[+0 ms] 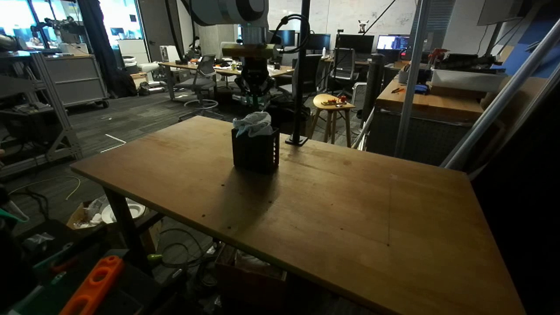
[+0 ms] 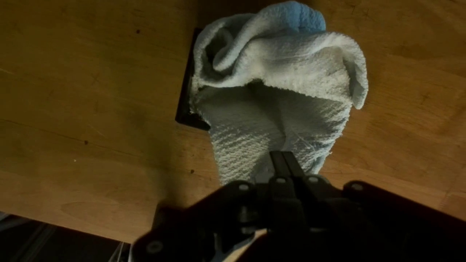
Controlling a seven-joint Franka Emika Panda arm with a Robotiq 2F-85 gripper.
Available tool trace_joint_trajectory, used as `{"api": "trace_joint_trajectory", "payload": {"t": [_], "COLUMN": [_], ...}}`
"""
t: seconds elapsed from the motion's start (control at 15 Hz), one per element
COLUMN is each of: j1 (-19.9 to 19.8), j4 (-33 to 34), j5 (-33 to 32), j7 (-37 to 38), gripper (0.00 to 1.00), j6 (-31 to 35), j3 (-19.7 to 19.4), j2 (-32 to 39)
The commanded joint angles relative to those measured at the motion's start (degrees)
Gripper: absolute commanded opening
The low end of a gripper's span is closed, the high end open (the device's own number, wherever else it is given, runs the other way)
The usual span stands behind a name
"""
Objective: Put the towel in the box
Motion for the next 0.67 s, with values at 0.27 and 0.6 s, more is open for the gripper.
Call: {"api": "trace_joint_trajectory", "payload": {"t": [0.27, 0.6], "j1": [1.7, 1.6], "j4": [1.0, 0.4], "j5": [-0.9, -0.3], "j7": [1.3, 2.7], "gripper": [0.05, 0.05], "j6": [-2.8, -3.1], "j3": [-0.6, -0.5], "j2": [0.4, 0.8]}}
